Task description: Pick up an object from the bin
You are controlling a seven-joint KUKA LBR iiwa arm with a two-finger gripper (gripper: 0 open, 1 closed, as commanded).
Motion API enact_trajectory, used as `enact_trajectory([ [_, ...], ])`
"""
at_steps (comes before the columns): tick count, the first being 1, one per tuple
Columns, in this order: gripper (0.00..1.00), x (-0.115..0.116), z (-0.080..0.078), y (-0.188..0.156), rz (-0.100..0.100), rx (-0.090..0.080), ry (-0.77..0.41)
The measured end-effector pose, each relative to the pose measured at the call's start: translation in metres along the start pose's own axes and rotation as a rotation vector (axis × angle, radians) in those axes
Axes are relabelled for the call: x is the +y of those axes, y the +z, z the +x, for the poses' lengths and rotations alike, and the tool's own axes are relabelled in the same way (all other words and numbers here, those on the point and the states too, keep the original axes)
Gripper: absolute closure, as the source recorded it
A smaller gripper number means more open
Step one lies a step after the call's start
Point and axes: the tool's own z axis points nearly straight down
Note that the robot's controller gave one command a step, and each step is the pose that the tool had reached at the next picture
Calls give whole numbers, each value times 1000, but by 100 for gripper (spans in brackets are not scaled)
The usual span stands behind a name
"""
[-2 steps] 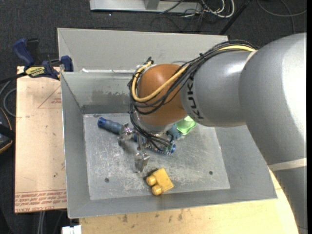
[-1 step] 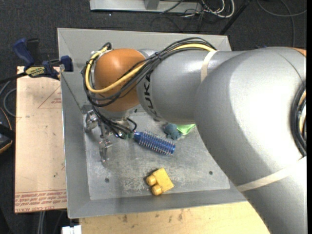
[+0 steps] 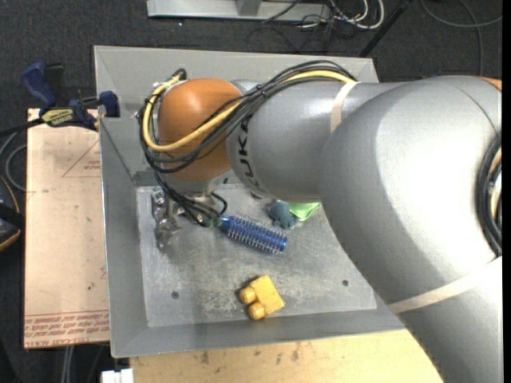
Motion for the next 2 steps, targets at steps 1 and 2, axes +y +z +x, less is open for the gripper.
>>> enact_trajectory([
  [1, 100, 1, 27, 1, -2, -22, 178],
  [2, 100, -2, 126, -12, 2, 9, 245],
])
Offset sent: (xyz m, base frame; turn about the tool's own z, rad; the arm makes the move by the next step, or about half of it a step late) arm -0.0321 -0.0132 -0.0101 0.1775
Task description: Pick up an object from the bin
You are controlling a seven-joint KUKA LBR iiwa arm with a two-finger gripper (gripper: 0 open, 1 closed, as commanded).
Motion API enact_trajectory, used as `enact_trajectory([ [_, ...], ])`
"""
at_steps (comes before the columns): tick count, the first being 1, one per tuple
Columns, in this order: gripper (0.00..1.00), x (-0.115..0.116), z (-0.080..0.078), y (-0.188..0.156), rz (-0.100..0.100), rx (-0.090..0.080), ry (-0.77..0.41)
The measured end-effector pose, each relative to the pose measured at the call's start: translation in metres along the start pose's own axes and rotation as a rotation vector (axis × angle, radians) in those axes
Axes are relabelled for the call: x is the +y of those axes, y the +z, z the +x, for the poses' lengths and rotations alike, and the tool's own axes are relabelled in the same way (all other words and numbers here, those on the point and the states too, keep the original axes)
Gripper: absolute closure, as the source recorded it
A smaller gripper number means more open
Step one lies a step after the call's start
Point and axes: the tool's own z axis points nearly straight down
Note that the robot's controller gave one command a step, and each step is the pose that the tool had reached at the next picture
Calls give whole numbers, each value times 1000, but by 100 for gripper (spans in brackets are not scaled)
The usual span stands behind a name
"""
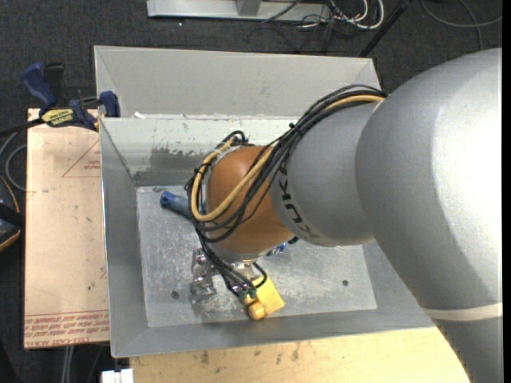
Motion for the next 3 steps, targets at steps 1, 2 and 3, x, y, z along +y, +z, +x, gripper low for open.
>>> enact_trajectory([
  [1, 100, -43, -73, -33, -2, -12, 196],
  [2, 100, -31, -80, -160, -3, -18, 119],
  [3, 0, -31, -78, -155, -1, -8, 118],
])
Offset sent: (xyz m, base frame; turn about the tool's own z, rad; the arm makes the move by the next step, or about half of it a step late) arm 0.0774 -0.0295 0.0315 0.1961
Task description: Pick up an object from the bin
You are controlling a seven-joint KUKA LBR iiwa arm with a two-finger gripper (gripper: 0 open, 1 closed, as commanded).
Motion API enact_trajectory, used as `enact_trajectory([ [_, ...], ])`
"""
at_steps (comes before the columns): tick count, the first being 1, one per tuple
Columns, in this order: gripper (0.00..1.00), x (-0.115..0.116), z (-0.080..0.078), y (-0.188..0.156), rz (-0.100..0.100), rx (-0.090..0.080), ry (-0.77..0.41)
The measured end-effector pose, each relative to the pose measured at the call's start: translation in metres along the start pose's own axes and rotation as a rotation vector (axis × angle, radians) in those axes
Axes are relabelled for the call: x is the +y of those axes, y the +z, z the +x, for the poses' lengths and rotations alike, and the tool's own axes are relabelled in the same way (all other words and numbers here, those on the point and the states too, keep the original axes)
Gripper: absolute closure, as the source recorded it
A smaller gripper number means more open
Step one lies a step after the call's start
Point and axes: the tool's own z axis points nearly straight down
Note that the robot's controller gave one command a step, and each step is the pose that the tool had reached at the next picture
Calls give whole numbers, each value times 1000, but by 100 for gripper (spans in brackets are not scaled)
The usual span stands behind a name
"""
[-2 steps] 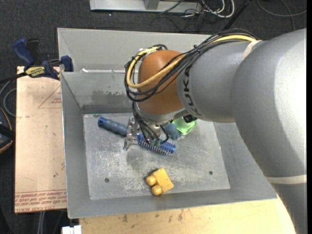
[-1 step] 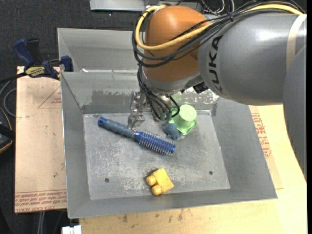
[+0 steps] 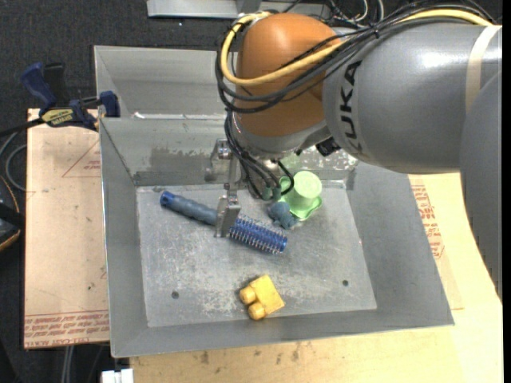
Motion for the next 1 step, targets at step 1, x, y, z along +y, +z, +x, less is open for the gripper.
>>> enact_trajectory([
  [1, 0, -48, -49, 163, 2, 7, 220],
])
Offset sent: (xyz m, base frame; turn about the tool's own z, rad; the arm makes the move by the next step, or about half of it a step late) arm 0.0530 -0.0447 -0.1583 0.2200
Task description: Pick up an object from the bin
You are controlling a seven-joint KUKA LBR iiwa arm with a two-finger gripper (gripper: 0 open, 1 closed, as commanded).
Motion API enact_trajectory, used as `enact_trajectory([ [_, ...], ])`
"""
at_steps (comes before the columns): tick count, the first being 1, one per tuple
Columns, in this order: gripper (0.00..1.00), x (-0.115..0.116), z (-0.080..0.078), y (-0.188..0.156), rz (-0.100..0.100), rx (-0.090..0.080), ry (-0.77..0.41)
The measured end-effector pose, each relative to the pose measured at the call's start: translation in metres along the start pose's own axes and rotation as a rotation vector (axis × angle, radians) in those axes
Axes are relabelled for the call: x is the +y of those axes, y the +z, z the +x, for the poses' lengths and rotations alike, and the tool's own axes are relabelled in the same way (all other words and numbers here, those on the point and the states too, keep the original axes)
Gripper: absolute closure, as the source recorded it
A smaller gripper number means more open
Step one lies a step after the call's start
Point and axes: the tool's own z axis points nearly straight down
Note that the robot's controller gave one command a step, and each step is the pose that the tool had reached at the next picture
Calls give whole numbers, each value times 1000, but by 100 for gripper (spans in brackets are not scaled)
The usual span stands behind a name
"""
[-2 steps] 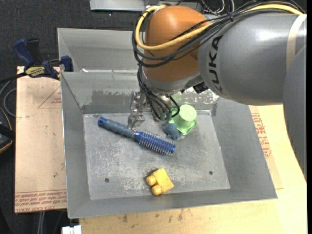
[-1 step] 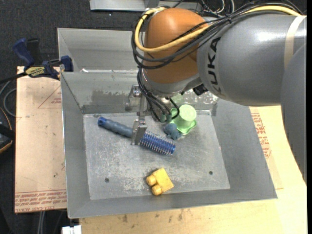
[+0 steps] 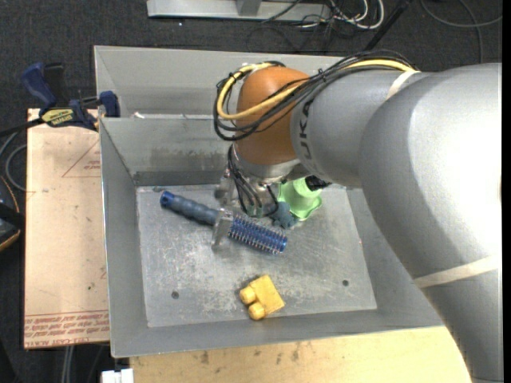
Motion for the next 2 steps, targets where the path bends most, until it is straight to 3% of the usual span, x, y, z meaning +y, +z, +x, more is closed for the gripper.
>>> enact_trajectory([
  [1, 100, 1, -1, -4, -2, -4, -1],
  [2, 100, -3, 1, -144, -5, -14, -31],
])
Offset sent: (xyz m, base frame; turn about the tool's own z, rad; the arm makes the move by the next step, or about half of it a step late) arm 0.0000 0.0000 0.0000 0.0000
